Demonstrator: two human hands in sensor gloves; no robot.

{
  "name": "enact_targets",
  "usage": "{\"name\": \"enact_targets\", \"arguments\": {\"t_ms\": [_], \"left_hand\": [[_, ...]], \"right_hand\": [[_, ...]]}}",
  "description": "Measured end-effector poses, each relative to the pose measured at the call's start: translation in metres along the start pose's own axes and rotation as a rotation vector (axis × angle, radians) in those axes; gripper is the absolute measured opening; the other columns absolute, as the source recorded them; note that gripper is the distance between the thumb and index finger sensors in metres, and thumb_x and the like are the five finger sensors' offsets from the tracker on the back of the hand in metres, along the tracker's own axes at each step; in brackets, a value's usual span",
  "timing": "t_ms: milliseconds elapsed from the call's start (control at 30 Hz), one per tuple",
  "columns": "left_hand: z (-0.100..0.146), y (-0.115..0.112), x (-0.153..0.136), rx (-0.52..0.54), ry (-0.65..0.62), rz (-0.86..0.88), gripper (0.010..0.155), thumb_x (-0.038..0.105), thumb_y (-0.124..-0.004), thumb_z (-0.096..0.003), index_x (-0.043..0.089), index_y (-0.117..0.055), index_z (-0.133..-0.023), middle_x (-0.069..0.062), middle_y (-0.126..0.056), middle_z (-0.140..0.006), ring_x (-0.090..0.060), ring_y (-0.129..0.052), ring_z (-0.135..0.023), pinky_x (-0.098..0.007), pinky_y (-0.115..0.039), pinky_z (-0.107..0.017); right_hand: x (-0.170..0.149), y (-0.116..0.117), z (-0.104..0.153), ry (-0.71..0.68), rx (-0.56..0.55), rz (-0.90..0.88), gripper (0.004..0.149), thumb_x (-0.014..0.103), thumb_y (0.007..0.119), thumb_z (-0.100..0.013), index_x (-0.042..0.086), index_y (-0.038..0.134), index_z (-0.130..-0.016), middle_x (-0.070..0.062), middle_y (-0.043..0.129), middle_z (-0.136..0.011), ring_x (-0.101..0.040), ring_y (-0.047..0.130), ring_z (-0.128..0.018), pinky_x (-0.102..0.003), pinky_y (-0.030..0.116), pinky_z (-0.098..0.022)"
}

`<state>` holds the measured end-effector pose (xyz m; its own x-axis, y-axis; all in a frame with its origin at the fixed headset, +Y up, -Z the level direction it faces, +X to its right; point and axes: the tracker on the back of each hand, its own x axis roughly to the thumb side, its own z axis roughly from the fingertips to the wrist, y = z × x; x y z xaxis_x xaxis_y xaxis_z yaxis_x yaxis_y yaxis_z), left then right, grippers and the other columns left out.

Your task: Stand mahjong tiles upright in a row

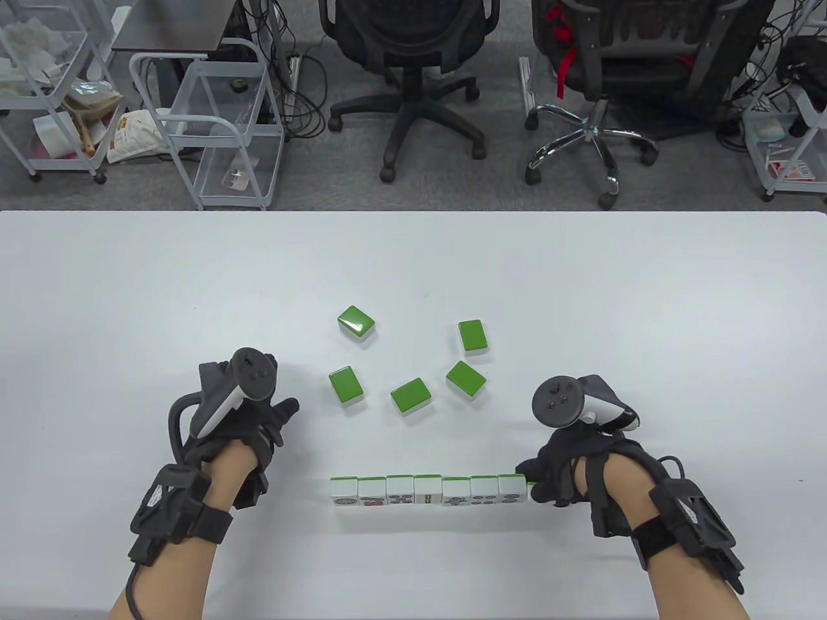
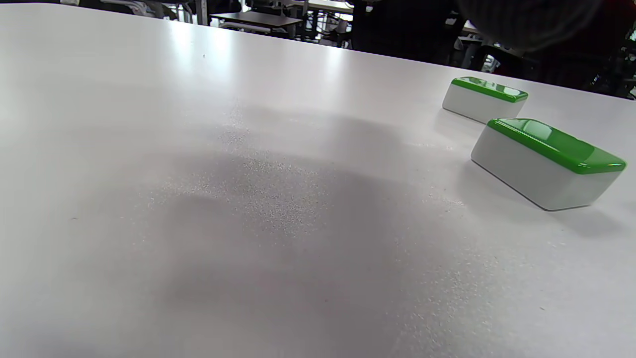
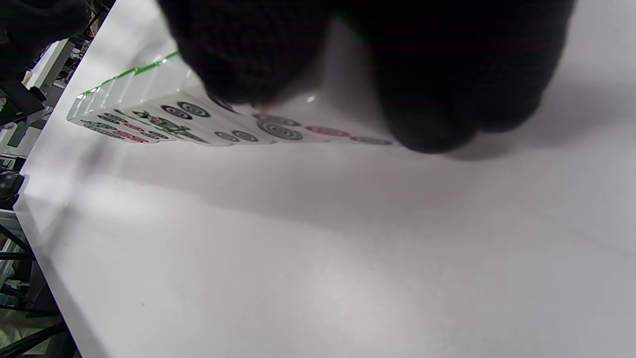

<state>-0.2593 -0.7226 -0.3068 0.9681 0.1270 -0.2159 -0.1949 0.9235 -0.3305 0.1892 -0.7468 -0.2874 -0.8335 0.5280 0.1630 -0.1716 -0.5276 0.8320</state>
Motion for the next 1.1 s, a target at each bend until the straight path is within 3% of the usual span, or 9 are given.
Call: {"name": "enact_targets", "arguments": {"t_ms": [167, 433, 500, 633, 833, 933, 1100], "left_hand": [[0.0, -0.001, 0.0, -0.007, 0.004, -0.003, 0.083, 0.065, -0.067, -0.0294, 0.038, -0.033, -0.1, 0.003, -0.027, -0.114, -0.036, -0.033, -0.109, -0.057, -0.047, -0.075], [0.0, 0.0, -0.001, -0.005, -0.001, 0.004, 0.083, 0.065, -0.067, -0.0293, 0.038, -0.033, -0.1, 0.002, -0.027, -0.114, -0.036, -0.033, -0.109, -0.057, -0.047, -0.075], [0.0, 0.001, -0.002, -0.001, -0.001, 0.008, 0.083, 0.065, -0.067, -0.0293, 0.038, -0.033, -0.1, 0.002, -0.027, -0.115, -0.036, -0.033, -0.109, -0.057, -0.047, -0.075], [0.0, 0.002, -0.003, 0.003, 0.001, 0.014, 0.083, 0.065, -0.067, -0.0293, 0.038, -0.033, -0.1, 0.002, -0.027, -0.114, -0.036, -0.033, -0.109, -0.057, -0.047, -0.075], [-0.001, 0.003, -0.004, 0.003, 0.002, 0.014, 0.083, 0.065, -0.067, -0.0292, 0.038, -0.033, -0.1, 0.002, -0.027, -0.115, -0.036, -0.033, -0.109, -0.057, -0.047, -0.075], [-0.001, 0.003, -0.004, 0.0, 0.001, 0.013, 0.083, 0.065, -0.068, -0.0291, 0.038, -0.033, -0.1, 0.003, -0.027, -0.114, -0.036, -0.033, -0.109, -0.057, -0.047, -0.076], [-0.003, 0.004, -0.003, 0.003, 0.0, 0.001, 0.084, 0.065, -0.068, -0.0289, 0.037, -0.033, -0.1, 0.003, -0.028, -0.115, -0.036, -0.034, -0.109, -0.057, -0.048, -0.075]], "right_hand": [[-0.011, -0.006, 0.0, -0.023, -0.069, -0.068, 0.058, 0.03, 0.088, -0.028, 0.007, 0.081, -0.08, -0.022, 0.083, -0.08, -0.036, 0.103, -0.049, -0.042, 0.091, -0.034], [-0.008, -0.01, 0.003, -0.027, -0.082, -0.022, 0.06, 0.032, 0.088, -0.029, 0.006, 0.079, -0.082, -0.022, 0.081, -0.082, -0.036, 0.1, -0.053, -0.045, 0.088, -0.035], [0.001, -0.021, 0.011, -0.067, -0.189, 0.016, 0.059, 0.032, 0.088, -0.029, 0.006, 0.08, -0.082, -0.022, 0.083, -0.082, -0.037, 0.1, -0.053, -0.045, 0.087, -0.034], [0.042, -0.036, 0.02, -0.197, -0.475, 0.3, 0.059, 0.029, 0.092, -0.027, 0.01, 0.08, -0.082, -0.018, 0.084, -0.083, -0.037, 0.099, -0.055, -0.046, 0.087, -0.035], [0.103, -0.041, -0.009, -0.151, -0.52, 0.83, 0.07, 0.028, 0.095, -0.027, 0.016, 0.067, -0.09, -0.013, 0.07, -0.096, -0.034, 0.097, -0.059, -0.041, 0.086, -0.035], [0.12, -0.043, -0.036, -0.154, -0.496, 0.958, 0.078, 0.029, 0.098, -0.022, 0.018, 0.062, -0.091, -0.012, 0.064, -0.099, -0.03, 0.099, -0.056, -0.038, 0.086, -0.033], [0.119, -0.047, -0.078, -0.096, -0.395, 1.003, 0.082, 0.029, 0.099, -0.022, 0.017, 0.057, -0.092, -0.013, 0.06, -0.1, -0.027, 0.101, -0.053, -0.037, 0.088, -0.031]]}}
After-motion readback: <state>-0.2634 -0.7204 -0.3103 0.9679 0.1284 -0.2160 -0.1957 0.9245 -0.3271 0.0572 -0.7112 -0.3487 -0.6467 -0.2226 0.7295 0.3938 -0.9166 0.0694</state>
